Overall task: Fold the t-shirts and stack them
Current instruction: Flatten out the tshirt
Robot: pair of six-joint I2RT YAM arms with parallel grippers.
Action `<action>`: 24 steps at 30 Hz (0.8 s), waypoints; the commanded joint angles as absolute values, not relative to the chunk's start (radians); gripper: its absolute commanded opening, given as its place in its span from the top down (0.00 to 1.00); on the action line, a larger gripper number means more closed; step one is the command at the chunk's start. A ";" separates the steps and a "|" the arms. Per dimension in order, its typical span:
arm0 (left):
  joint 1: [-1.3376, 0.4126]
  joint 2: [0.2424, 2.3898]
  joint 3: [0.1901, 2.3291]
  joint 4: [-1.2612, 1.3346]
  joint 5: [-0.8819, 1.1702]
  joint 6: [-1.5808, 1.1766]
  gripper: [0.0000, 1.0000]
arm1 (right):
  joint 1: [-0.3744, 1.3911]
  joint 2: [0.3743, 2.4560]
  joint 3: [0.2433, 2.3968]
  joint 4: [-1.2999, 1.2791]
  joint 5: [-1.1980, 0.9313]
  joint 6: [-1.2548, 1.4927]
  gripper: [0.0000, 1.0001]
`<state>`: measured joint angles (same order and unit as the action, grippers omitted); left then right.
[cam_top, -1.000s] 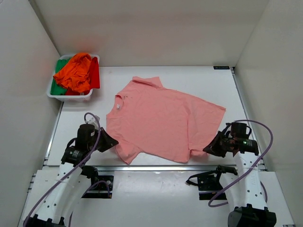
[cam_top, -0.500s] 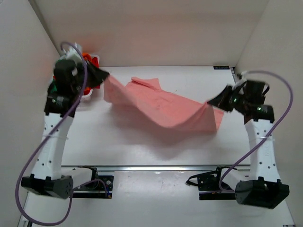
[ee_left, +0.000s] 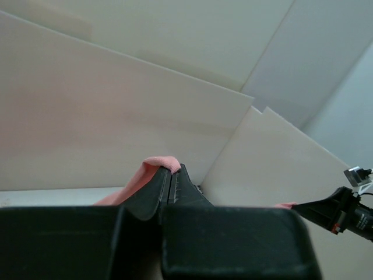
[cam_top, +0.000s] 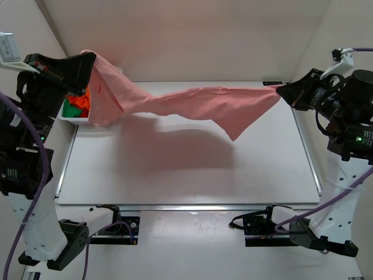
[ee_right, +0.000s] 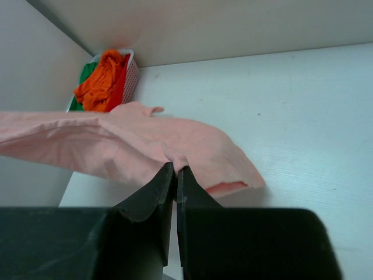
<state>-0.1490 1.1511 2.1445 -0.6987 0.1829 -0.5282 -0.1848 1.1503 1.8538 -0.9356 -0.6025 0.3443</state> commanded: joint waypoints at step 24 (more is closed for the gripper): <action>0.225 1.695 2.406 -0.199 0.613 -0.906 1.00 | -0.186 1.781 2.377 -0.640 -0.652 0.250 1.00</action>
